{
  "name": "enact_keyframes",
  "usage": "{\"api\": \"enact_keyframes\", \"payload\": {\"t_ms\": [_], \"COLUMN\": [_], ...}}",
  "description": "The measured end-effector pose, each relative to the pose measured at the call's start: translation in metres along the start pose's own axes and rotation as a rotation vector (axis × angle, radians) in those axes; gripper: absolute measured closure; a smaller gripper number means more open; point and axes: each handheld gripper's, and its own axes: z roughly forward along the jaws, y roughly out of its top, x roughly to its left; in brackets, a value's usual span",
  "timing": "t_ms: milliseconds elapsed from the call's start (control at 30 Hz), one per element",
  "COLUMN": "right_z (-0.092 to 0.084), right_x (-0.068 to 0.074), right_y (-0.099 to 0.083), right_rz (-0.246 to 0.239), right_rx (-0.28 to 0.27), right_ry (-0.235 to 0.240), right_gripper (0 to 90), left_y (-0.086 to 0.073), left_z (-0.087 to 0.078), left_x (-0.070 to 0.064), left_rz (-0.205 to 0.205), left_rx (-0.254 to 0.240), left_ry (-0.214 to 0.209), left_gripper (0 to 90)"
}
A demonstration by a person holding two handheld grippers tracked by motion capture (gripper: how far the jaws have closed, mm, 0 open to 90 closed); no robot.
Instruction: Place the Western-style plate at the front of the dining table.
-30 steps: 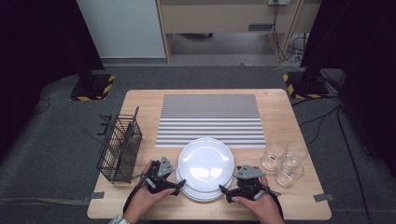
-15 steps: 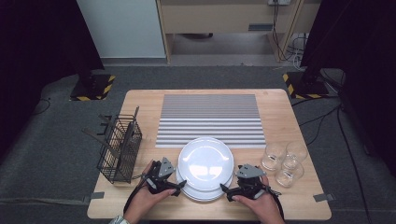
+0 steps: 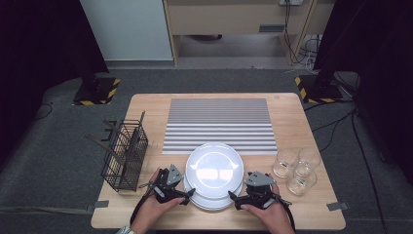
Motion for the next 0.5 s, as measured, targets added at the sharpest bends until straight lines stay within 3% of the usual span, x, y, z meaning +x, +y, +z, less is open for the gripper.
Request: {"api": "enact_keyframes", "payload": {"t_ms": [500], "right_z": [0.0030], "right_x": [-0.0015], "right_y": [0.0022], "right_rz": [0.009], "right_rx": [-0.014], "right_ry": [0.000], "right_gripper": [0.6], "left_y": [0.0008], "left_z": [0.0021], "left_x": [0.0004], "left_rz": [-0.029], "left_rx": [0.012], "left_ry": [0.012], "left_gripper": [4.5]}}
